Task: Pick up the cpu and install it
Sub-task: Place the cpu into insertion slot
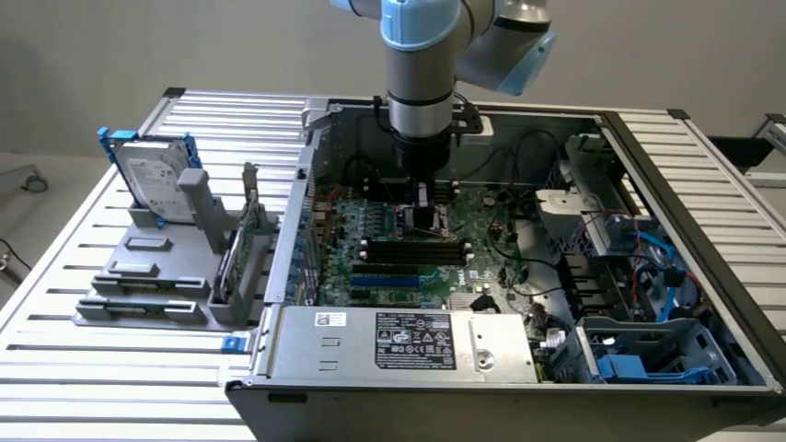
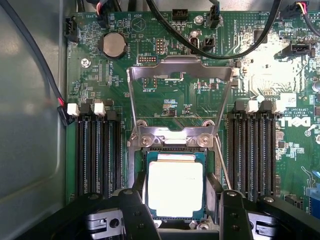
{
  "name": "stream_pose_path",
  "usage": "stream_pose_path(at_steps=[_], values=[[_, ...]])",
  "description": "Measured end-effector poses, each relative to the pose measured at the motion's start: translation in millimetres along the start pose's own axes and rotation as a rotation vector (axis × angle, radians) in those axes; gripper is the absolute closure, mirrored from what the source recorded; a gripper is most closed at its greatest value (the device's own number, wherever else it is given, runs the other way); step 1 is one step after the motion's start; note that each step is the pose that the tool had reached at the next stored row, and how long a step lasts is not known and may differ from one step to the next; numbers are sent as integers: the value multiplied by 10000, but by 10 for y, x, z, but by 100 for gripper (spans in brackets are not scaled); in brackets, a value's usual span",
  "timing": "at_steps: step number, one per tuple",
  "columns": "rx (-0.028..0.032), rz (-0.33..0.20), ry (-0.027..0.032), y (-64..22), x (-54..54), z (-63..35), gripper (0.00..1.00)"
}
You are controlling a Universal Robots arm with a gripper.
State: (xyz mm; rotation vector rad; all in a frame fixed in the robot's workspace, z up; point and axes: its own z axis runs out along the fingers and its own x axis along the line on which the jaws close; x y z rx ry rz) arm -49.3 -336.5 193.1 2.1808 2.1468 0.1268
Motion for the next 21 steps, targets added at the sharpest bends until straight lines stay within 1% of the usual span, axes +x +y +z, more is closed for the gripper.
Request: stream_pose_path(at_steps=[7,16,17,18,19,21], values=[[-16,-4,-9,-2,8,13,45],[-26,-11,-36,-7,13,24,45],[-32,-10,-30,-7,14,28,45],[-41,-7,-10,-6,17,34,44],[-39,-9,-22,-6,17,33,38],[-28,-13,-47,-7,13,26,38]])
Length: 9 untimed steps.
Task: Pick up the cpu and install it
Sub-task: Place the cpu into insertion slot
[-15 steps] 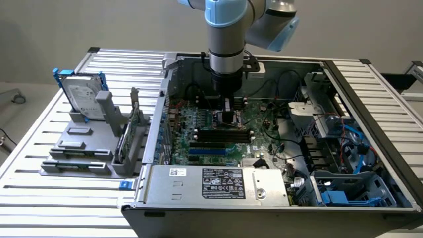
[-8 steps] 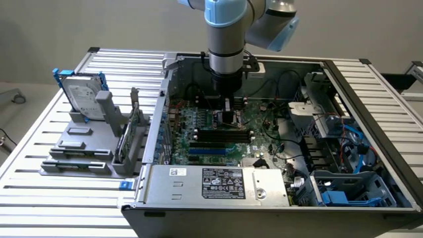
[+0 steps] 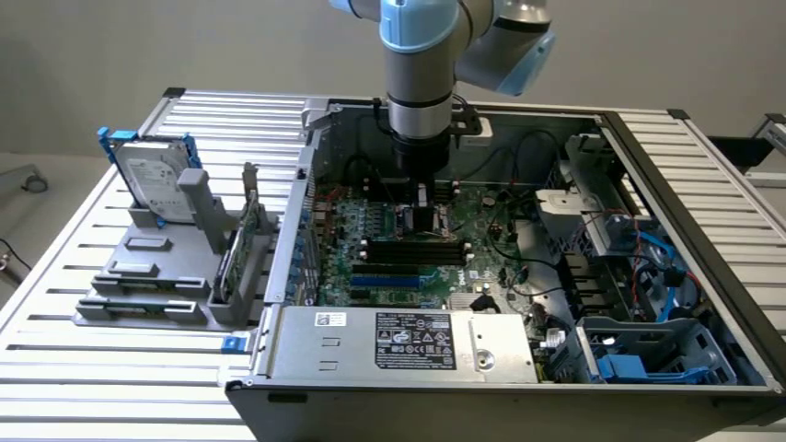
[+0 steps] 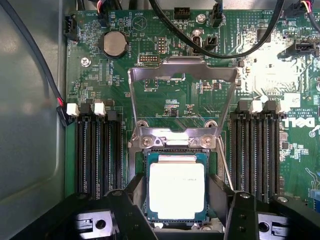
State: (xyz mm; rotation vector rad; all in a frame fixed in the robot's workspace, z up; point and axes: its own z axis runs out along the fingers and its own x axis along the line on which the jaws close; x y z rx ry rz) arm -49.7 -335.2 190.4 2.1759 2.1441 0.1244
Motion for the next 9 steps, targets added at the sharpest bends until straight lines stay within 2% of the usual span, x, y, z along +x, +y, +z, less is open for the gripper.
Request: stream_pose_path(at_steps=[5,9], values=[[1,-2,-16,1,1,-4,38],[0,-2,-20,6,1,-49,38]])
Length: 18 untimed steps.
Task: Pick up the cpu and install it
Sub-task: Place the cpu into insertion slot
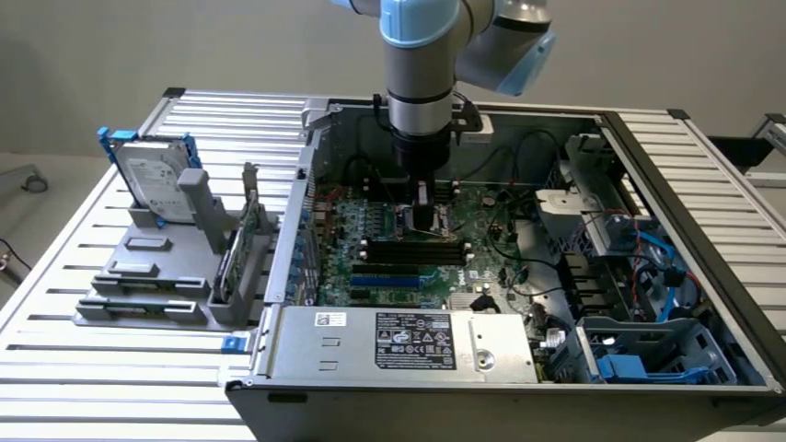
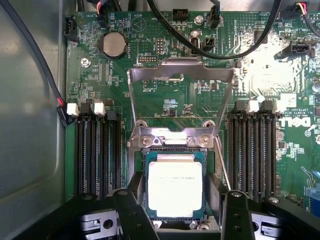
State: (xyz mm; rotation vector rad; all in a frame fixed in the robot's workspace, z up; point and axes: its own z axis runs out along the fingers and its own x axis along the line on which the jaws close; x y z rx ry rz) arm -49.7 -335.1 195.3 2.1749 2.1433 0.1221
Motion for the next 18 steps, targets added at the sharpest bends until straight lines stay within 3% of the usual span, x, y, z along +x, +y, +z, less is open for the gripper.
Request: stream_pose_path(at_steps=[3,9,13,17,18], values=[[0,0,-1,6,0,-53,38],[0,2,-3,21,-1,-256,38],[21,0,-3,3,-2,-325,41],[109,-1,-2,-43,-3,-356,65],[140,-1,-2,-60,-3,-359,65]])
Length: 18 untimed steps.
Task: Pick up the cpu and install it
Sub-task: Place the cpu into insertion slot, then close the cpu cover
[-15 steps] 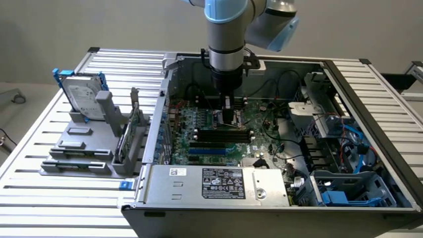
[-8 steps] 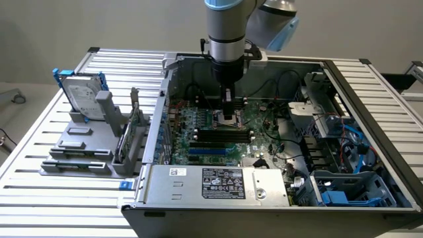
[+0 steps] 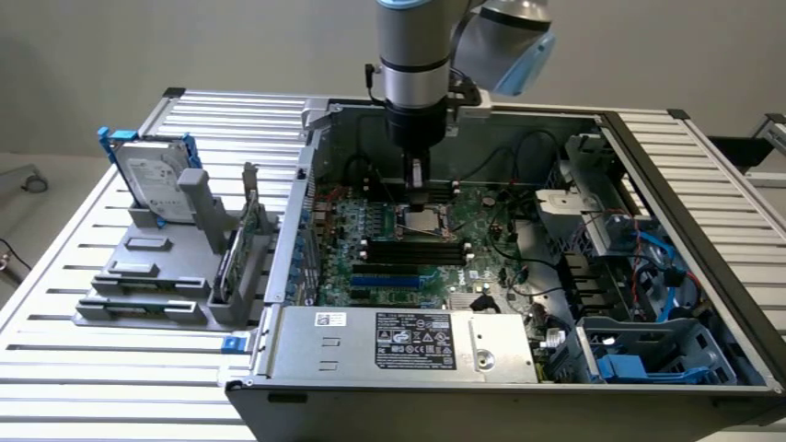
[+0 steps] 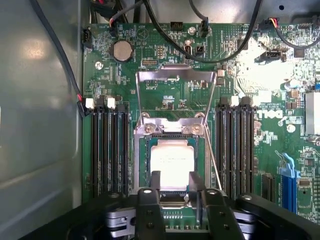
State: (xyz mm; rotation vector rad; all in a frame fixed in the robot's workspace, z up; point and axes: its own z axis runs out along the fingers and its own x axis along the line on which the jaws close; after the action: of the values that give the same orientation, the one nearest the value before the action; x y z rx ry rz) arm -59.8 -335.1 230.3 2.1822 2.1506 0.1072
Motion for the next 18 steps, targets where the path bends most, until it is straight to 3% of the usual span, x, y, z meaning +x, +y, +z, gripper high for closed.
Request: stream_pose_path(at_steps=[2,3,5,11,18], values=[[67,0,-3,-40,-1,-5,77],[113,0,-2,-59,-1,-7,77],[233,-1,-4,-92,-1,-10,89],[641,-4,-11,-148,-3,-18,89],[646,-3,-10,-147,-3,-27,89]])
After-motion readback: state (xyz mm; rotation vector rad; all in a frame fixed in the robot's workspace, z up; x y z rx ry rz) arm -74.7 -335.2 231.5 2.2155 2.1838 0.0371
